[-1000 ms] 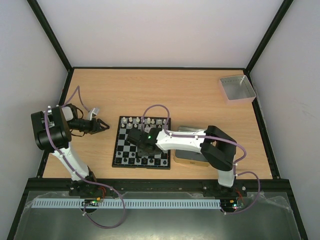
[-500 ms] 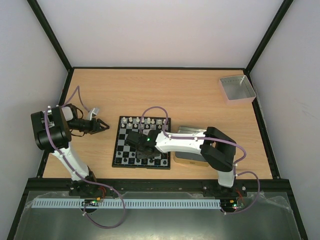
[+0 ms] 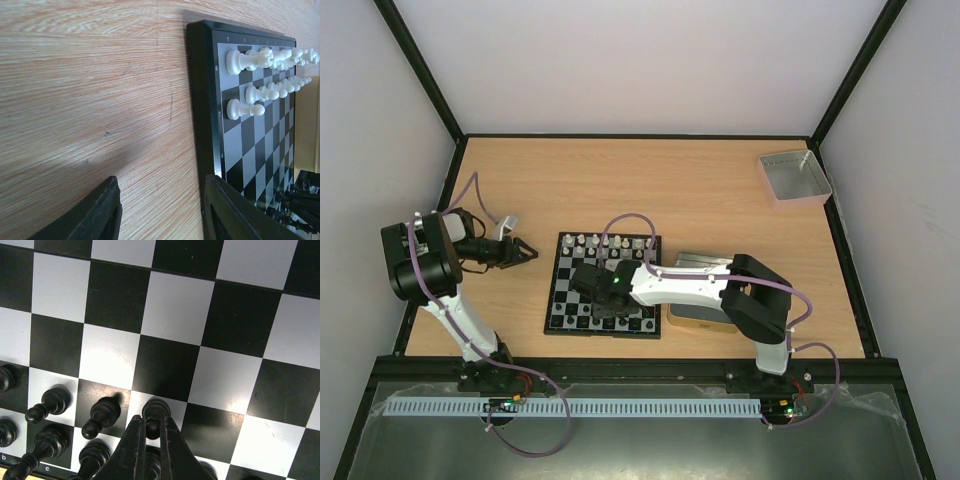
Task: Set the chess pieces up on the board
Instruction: Place the chess piece on the chessboard.
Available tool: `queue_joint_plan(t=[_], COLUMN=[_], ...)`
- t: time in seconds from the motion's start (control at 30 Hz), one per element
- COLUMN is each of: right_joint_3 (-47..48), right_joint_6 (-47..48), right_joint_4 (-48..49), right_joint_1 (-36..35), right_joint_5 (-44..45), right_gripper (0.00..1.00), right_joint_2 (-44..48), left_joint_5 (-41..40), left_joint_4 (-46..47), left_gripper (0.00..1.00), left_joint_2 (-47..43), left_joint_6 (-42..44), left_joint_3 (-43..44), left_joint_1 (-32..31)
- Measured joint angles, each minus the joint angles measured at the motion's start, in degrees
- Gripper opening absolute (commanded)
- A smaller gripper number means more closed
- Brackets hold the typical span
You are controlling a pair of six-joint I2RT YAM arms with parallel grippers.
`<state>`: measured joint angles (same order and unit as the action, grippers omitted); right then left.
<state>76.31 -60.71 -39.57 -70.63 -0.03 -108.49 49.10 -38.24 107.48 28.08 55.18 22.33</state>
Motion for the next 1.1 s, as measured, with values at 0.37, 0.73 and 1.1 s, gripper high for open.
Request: queue_joint_plan(t=[0.37,0.73,1.1], right_joint_3=[-0.07,-1.09,-1.09], right_joint_6=[-0.37,-1.29,-1.22], right_joint_4=[-0.22,-0.42,-0.46], right_joint_1=[-0.42,-0.76,-0.76], right_joint_5=[0.00,-0.02,0.11], right_gripper=[0.03,0.04,0.06], right_joint_2=[0.13,0.92,0.92], left_joint_5=[0.00,0.00,0.00], left_joint_4=[0.00,0.00,0.02], left_gripper=[0.48,0.48,0.48], left_joint_2=[0.00,0.00,0.00], left_joint_6=[0.00,0.00,0.00], left_joint_3=[0.00,0.00,0.00], left_joint_1=[0.00,0.00,0.00])
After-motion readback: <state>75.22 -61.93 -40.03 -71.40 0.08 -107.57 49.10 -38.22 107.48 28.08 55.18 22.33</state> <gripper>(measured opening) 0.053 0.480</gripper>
